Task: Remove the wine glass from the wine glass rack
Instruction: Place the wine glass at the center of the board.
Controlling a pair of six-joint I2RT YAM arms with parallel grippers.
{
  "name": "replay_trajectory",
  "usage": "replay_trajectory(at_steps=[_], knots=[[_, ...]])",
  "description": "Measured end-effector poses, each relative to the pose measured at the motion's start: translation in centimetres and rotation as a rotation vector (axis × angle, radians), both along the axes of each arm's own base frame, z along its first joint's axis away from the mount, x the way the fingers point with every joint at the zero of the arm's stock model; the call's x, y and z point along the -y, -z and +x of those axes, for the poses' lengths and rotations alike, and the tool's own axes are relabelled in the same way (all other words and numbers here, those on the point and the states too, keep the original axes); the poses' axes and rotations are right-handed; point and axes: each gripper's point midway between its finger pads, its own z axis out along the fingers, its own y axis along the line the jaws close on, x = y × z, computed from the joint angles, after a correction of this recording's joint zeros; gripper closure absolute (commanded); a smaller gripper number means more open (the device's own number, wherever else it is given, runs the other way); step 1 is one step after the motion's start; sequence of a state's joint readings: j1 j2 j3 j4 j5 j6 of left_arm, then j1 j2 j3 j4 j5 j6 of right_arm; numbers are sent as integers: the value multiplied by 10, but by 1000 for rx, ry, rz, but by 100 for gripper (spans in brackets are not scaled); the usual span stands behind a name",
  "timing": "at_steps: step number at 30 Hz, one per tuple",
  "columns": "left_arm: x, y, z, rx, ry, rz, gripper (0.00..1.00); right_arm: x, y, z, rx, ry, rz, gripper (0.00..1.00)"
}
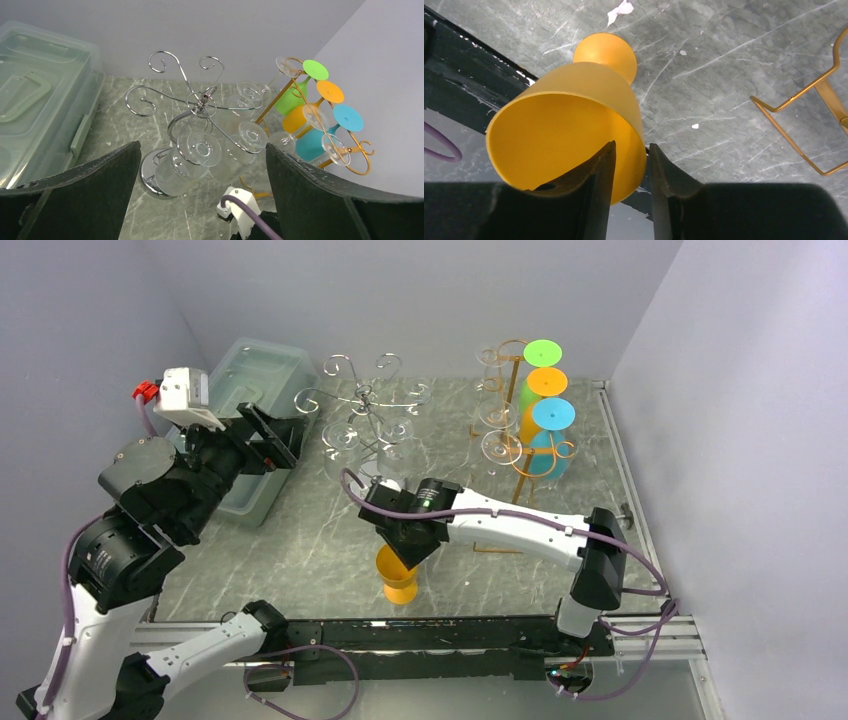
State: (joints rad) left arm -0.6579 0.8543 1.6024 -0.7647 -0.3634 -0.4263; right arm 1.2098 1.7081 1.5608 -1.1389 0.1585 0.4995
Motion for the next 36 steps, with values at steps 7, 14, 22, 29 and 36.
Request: replay_trajectory(at_steps=[7, 14, 22, 29, 36], knots=[[2, 6, 2, -12, 0, 9, 0, -4, -21, 6, 36, 11, 34, 59], [6, 8, 5, -20, 7, 14, 1, 2, -46, 9, 74, 34, 71, 56], [12, 12, 11, -36, 19, 25, 0, 10, -108, 18, 175, 69, 181, 49], [20, 17, 15, -54, 34, 35, 0, 21, -183, 54, 322, 148, 327, 42], [29, 21, 22, -68, 54, 43, 1, 80, -267, 134, 552, 369, 458, 31]])
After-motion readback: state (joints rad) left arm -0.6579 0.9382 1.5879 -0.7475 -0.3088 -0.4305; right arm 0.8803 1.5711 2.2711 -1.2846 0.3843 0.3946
